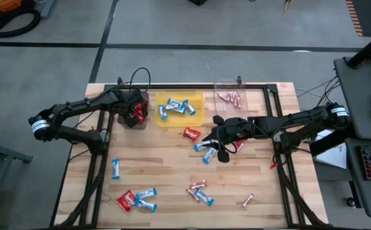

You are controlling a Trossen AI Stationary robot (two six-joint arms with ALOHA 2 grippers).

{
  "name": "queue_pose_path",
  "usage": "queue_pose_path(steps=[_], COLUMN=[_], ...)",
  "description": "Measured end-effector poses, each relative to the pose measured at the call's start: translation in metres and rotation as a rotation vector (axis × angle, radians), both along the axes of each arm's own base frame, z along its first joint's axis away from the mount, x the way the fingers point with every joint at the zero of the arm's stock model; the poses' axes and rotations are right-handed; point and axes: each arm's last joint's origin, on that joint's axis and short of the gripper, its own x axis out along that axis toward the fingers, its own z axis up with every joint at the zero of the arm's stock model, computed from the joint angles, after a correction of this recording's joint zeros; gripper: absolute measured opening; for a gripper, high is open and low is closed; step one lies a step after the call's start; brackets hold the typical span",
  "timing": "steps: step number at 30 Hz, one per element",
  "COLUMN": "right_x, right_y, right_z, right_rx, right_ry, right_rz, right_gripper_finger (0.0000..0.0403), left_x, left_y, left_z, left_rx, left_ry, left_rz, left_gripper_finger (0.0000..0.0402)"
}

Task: Sort candy
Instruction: Put the white candy into the yellow bin

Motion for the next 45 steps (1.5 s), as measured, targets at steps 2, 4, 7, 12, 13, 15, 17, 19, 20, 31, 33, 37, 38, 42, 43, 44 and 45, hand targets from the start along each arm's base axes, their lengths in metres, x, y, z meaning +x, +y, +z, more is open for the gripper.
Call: queue_pose_path(steps=[2,4,7,12,13,15,17,19,20,31,33,37,38,42,43,44,45], right_x=[0.0,0.0,0.0,0.0,0.0,-0.001,-0.002,-0.006,-0.008,-0.003,0.001,0.009,0.012,0.022,0.024,0.026,0.027], right_y=[0.0,0.0,0.0,0.0,0.0,-0.001,-0.002,-0.002,-0.002,-0.003,-0.002,-0.002,-0.002,-0.005,-0.005,-0.006,-0.005], right_z=[0.0,0.0,0.0,-0.001,-0.001,-0.001,-0.004,-0.009,-0.012,-0.051,-0.06,-0.075,-0.079,-0.091,-0.094,-0.097,-0.1], right_rx=[0.007,0.02,0.052,0.151,0.167,0.191,0.196,0.149,0.112,-0.121,-0.124,-0.13,-0.135,-0.233,-0.25,-0.267,-0.274], right_ry=[0.001,0.003,0.007,0.024,0.026,0.032,0.066,0.127,0.164,0.403,0.434,0.483,0.487,0.505,0.516,0.527,0.536], right_rz=[-0.004,-0.012,-0.031,-0.093,-0.108,-0.151,-0.18,-0.166,-0.15,-0.056,-0.053,-0.06,-0.069,-0.174,-0.164,-0.149,-0.145], right_gripper_finger=[0.0091,0.0091,0.0091,0.0091,0.0091,0.0091,0.0091,0.0091,0.0091,0.0091,0.0091,0.0091,0.0091,0.009,0.0088,0.0085,0.0081], left_x=[0.0,0.001,0.007,0.026,0.031,0.041,0.051,0.058,0.062,0.077,0.078,0.08,0.08,0.08,0.08,0.08,0.08], left_y=[-0.002,-0.005,-0.013,-0.042,-0.05,-0.068,-0.087,-0.107,-0.117,-0.17,-0.17,-0.171,-0.171,-0.171,-0.171,-0.171,-0.171], left_z=[0.002,0.003,0.013,0.04,0.045,0.054,0.061,0.067,0.069,0.066,0.065,0.062,0.062,0.062,0.062,0.062,0.062], left_rx=[0.006,0.007,-0.028,-0.026,-0.016,-0.007,-0.009,-0.014,-0.013,0.179,0.182,0.182,0.186,0.191,0.192,0.192,0.192], left_ry=[-0.009,-0.03,-0.127,-0.355,-0.412,-0.525,-0.627,-0.705,-0.734,-0.797,-0.793,-0.782,-0.779,-0.777,-0.776,-0.775,-0.774], left_rz=[-0.002,-0.002,0.003,-0.069,-0.104,-0.192,-0.292,-0.396,-0.444,-0.543,-0.541,-0.543,-0.542,-0.543,-0.543,-0.543,-0.543], left_gripper_finger=[0.0102,0.011,0.0115,0.0111,0.011,0.0107,0.0105,0.0104,0.0104,0.0104,0.0104,0.0104,0.0104,0.0104,0.0104,0.0104,0.0104])
